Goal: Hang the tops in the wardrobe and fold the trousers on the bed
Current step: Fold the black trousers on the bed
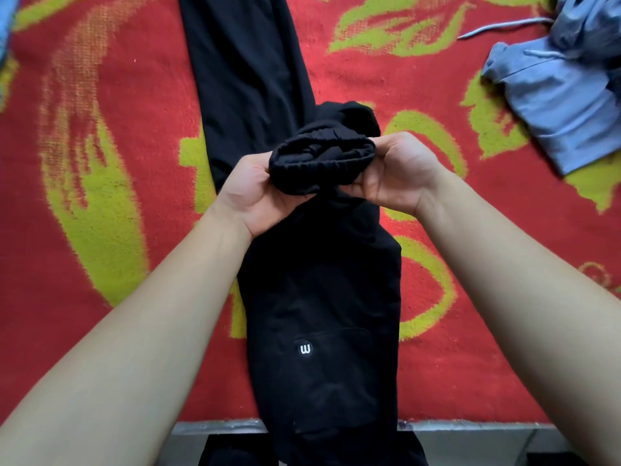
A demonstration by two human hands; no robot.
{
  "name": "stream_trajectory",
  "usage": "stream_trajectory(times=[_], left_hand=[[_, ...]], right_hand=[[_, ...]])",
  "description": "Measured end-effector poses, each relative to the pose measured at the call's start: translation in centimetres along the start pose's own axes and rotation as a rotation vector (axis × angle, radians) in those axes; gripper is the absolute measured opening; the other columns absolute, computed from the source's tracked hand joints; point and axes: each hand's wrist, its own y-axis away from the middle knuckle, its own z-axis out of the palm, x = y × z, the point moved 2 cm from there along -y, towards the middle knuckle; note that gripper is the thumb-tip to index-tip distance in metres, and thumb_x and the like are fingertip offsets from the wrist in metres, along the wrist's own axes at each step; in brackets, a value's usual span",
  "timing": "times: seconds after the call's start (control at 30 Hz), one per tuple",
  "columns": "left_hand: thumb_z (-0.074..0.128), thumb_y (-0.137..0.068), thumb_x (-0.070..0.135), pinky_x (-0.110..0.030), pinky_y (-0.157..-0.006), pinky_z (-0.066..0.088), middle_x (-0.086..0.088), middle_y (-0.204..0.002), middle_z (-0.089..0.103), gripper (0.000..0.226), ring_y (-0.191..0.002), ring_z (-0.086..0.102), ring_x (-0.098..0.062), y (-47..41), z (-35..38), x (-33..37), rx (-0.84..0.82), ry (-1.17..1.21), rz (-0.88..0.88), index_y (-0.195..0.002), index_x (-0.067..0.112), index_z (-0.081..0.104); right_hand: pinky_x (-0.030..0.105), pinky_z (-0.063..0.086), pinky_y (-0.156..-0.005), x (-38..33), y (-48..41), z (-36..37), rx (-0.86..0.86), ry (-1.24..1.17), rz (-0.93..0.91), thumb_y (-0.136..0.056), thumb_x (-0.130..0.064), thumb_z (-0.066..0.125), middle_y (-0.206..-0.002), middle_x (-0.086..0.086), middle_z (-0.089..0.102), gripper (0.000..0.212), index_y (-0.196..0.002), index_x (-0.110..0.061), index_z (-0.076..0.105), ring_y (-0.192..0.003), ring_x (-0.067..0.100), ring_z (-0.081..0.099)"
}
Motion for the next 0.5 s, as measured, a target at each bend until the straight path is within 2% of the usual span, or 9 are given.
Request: stream_trajectory(times=[0.1, 0.13, 0.2, 0.27, 0.3, 0.33, 0.4, 0.47, 0.5], left_hand=[[0.048, -0.097, 0.039, -0.042, -0.097, 0.052, -0.021, -0.122, 0.066, 0.051, -0.113, 0.064, -0.033, -0.3, 0.7, 0.6, -0.027, 0.005, -0.044, -0.116, -0.002, 0.069], [0.052, -0.094, 0.039, -0.041, -0.095, 0.052, -0.020, -0.121, 0.067, 0.049, -0.111, 0.065, -0.031, -0.5, 0.8, 0.8, -0.031, -0.055, -0.030, -0.115, -0.002, 0.070], [0.062, -0.086, 0.022, -0.036, -0.084, 0.055, -0.015, -0.116, 0.067, 0.037, -0.099, 0.066, -0.025, -0.8, 0.9, 1.3, 0.041, -0.244, 0.023, -0.116, 0.001, 0.068], [0.063, -0.071, 0.008, -0.032, -0.071, 0.053, -0.013, -0.097, 0.062, 0.033, -0.080, 0.061, -0.017, -1.2, 0.8, 1.6, 0.193, -0.459, 0.073, -0.104, 0.006, 0.067], [0.062, -0.067, 0.007, -0.032, -0.066, 0.052, -0.010, -0.087, 0.059, 0.027, -0.071, 0.057, -0.014, -1.3, 0.9, 1.7, 0.277, -0.540, 0.105, -0.094, 0.010, 0.065], [0.063, -0.067, 0.007, -0.032, -0.062, 0.054, -0.005, -0.080, 0.057, 0.022, -0.066, 0.056, -0.011, -1.4, 1.0, 2.1, 0.385, -0.613, 0.145, -0.088, 0.015, 0.061], [0.068, -0.071, 0.011, -0.035, -0.058, 0.060, 0.001, -0.082, 0.056, 0.025, -0.069, 0.059, -0.010, -1.6, 0.8, 3.4, 0.612, -0.730, 0.246, -0.091, 0.020, 0.055], [0.070, -0.070, 0.021, -0.035, -0.058, 0.061, 0.005, -0.082, 0.061, 0.019, -0.071, 0.062, -0.011, -1.3, 0.7, 4.7, 0.745, -0.903, 0.318, -0.086, 0.024, 0.060], [0.071, -0.069, 0.025, -0.032, -0.056, 0.060, 0.007, -0.078, 0.063, 0.014, -0.068, 0.062, -0.011, -1.2, 0.6, 5.4, 0.774, -1.009, 0.339, -0.080, 0.026, 0.062]], right_hand=[[0.035, 0.043, -0.094, -0.2, 0.1, 0.3, -0.067, -0.041, 0.041, -0.096, -0.034, 0.047, -0.104, 0.003, 0.064, 0.032, -0.114, -0.014, 0.063, -0.097, 0.020, 0.060], [0.034, 0.044, -0.091, -0.4, 0.1, 0.4, -0.066, -0.026, 0.026, -0.092, -0.034, 0.052, -0.102, 0.002, 0.064, 0.030, -0.113, -0.015, 0.063, -0.094, 0.018, 0.061], [0.030, 0.049, -0.081, -0.7, -0.1, 0.4, 0.024, 0.046, -0.059, -0.088, -0.018, 0.056, -0.103, 0.002, 0.064, 0.027, -0.115, -0.015, 0.058, -0.090, 0.016, 0.063], [0.031, 0.054, -0.073, -0.9, -0.5, 0.2, 0.203, 0.188, -0.166, -0.086, -0.002, 0.060, -0.108, 0.007, 0.064, 0.036, -0.118, -0.016, 0.055, -0.091, 0.018, 0.064], [0.033, 0.056, -0.071, -1.1, -0.6, 0.3, 0.281, 0.291, -0.211, -0.085, -0.001, 0.063, -0.108, 0.007, 0.063, 0.037, -0.117, -0.017, 0.055, -0.091, 0.018, 0.064], [0.034, 0.057, -0.070, -1.4, -0.8, 0.3, 0.341, 0.395, -0.256, -0.085, -0.003, 0.067, -0.105, 0.005, 0.062, 0.034, -0.114, -0.017, 0.056, -0.089, 0.017, 0.064], [0.034, 0.060, -0.066, -2.4, -1.0, 0.5, 0.417, 0.594, -0.319, -0.088, -0.014, 0.070, -0.095, 0.000, 0.061, 0.018, -0.103, -0.018, 0.062, -0.085, 0.014, 0.064], [0.036, 0.062, -0.065, -4.0, -1.0, 1.0, 0.475, 0.807, -0.334, -0.090, -0.023, 0.067, -0.089, 0.000, 0.065, 0.005, -0.093, -0.020, 0.068, -0.081, 0.018, 0.070], [0.038, 0.062, -0.067, -4.8, -0.9, 1.3, 0.484, 0.931, -0.328, -0.090, -0.026, 0.065, -0.088, 0.002, 0.068, 0.008, -0.091, -0.019, 0.070, -0.077, 0.022, 0.072]])
